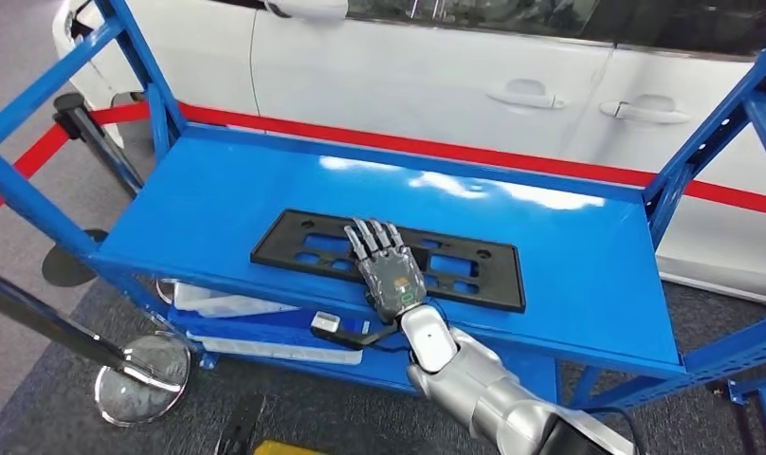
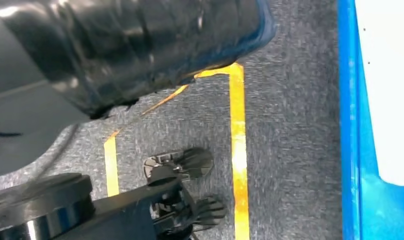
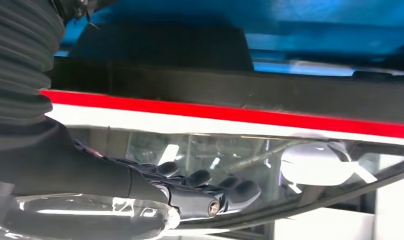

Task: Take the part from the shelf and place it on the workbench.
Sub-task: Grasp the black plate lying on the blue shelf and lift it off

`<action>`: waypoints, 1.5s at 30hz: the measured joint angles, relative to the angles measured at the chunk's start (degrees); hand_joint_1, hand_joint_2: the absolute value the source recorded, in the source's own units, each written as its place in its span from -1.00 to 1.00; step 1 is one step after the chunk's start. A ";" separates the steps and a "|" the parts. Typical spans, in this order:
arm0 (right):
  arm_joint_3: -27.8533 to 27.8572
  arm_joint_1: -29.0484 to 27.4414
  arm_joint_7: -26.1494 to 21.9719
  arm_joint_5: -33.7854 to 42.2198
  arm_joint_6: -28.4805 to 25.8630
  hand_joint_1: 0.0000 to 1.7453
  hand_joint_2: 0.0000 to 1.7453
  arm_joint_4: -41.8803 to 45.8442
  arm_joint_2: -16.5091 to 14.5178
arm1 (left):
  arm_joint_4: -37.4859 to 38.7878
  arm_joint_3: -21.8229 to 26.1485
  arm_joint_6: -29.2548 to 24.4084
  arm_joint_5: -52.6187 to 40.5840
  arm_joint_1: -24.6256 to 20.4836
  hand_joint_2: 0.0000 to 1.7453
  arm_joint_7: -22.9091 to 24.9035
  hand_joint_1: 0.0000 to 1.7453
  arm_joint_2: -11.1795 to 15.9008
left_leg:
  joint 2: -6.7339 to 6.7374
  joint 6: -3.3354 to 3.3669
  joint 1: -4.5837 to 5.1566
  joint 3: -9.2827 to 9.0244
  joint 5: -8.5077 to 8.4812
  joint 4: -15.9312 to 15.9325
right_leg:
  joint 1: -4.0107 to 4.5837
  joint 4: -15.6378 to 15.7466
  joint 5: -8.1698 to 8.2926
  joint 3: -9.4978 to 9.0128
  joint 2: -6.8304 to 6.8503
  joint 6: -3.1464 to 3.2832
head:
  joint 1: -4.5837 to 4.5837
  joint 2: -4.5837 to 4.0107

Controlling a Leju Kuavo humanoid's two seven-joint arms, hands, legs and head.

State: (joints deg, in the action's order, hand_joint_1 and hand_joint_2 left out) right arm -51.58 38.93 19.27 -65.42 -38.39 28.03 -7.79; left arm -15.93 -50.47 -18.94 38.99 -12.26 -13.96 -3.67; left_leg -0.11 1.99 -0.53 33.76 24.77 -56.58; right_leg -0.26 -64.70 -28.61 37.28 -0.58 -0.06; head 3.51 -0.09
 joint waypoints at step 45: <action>1.31 -0.38 0.15 -1.49 1.68 1.00 1.00 0.27 1.44 | 0.00 0.00 -1.85 -0.54 0.08 0.50 -2.70 -1.00 0.15 | -0.18 -2.27 0.07 1.96 3.27 -4.92 | -0.26 6.25 3.92 -3.05 0.13 1.89 | 0.29 0.00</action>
State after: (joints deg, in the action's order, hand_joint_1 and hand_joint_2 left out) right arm -50.28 38.54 19.42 -66.90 -36.70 28.30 -6.34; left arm -15.93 -50.47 -20.80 38.45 -12.18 -16.66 -3.52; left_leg -0.29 -0.28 -0.46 35.72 28.03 -61.50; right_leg -0.51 -58.45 -24.69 34.23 -0.45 1.84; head 3.80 -0.09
